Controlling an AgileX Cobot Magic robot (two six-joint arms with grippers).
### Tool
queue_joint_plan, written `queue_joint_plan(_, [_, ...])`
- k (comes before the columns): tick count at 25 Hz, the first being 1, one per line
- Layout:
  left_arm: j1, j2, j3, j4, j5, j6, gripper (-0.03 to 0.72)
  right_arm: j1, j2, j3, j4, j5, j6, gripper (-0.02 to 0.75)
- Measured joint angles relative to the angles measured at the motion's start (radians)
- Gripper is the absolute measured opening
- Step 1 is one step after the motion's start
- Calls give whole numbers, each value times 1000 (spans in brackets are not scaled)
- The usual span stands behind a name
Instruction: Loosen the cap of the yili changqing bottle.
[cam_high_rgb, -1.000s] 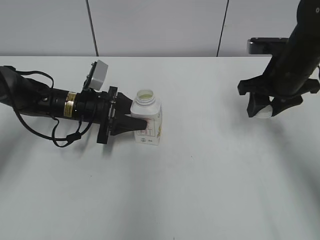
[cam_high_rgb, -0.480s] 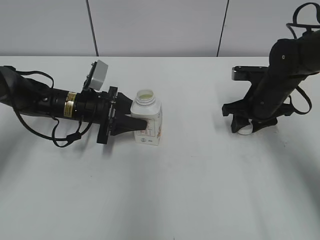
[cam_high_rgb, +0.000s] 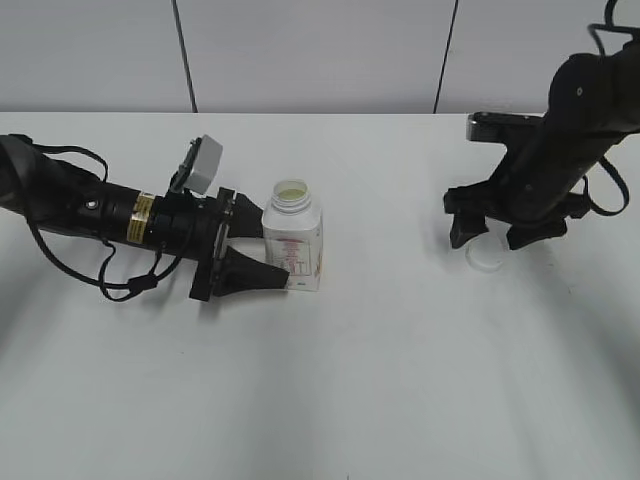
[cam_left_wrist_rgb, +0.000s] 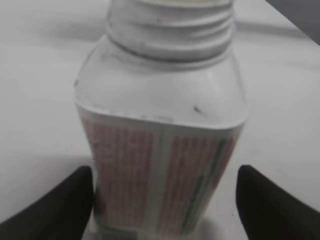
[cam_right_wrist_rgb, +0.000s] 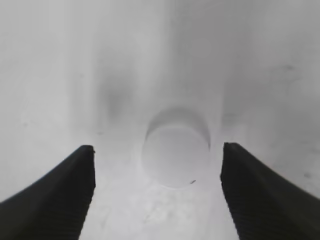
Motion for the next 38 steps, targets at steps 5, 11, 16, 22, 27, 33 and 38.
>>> queue_joint_plan(5, [13,-15,1,59,11,-29,569,0,-92,0,1,47,0,582])
queue_joint_plan(11, [93,-93,4,102,10,-98,573,0,-181,0,5,90,-1,577])
queue_joint_plan(16, [150,-180,5,108,26,-123,573,0,-259,0,0,93,-11,577])
queue_joint_plan(22, [149,-358,8,104,420,-182,524,0,-338,0,-125,53,-34,577])
queue_joint_plan(27, [147,-457,8,15,804,-188,481,0,-386,-10,-323,23,-38,577])
queue_joint_plan(33, [144,-480,9,-106,1232,-189,449,0,-426,-15,-445,20,-38,576])
queue_joint_plan(38, [144,-483,9,-323,1616,-153,448,0,-453,-15,-513,21,-18,576])
